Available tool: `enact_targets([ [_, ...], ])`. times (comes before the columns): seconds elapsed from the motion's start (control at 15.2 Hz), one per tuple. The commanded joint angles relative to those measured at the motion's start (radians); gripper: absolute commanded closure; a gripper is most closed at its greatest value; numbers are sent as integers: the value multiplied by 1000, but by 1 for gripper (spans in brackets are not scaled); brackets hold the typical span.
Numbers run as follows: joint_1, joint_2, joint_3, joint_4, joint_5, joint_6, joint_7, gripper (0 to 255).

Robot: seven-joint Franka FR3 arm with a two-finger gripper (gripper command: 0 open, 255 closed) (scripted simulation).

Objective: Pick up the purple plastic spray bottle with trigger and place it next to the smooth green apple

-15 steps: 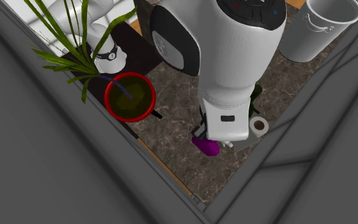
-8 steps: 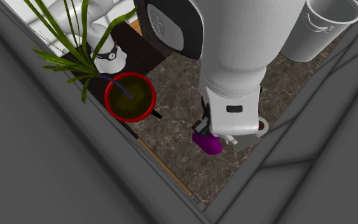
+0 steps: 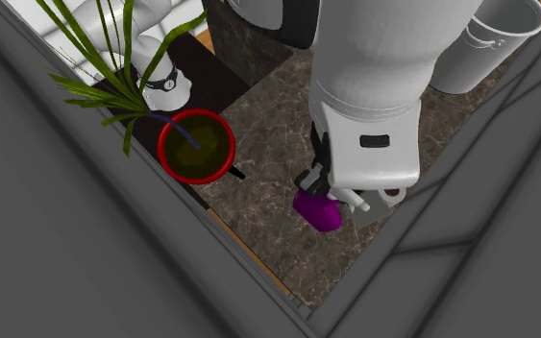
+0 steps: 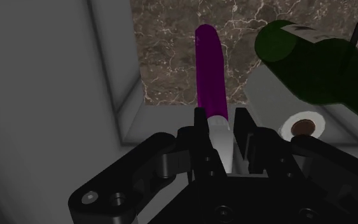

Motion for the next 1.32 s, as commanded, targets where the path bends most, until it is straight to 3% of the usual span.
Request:
enact_targets([
  [0.0,-1,5,0,37,0,-32,-2,255],
  [0.59,1,72,-1,256,-1,-184,-5,255],
  [0.86,53,-63,21,55,-12,-120,69,255],
  [1.25,125,-203,65,-137,-26,-72,189,255],
])
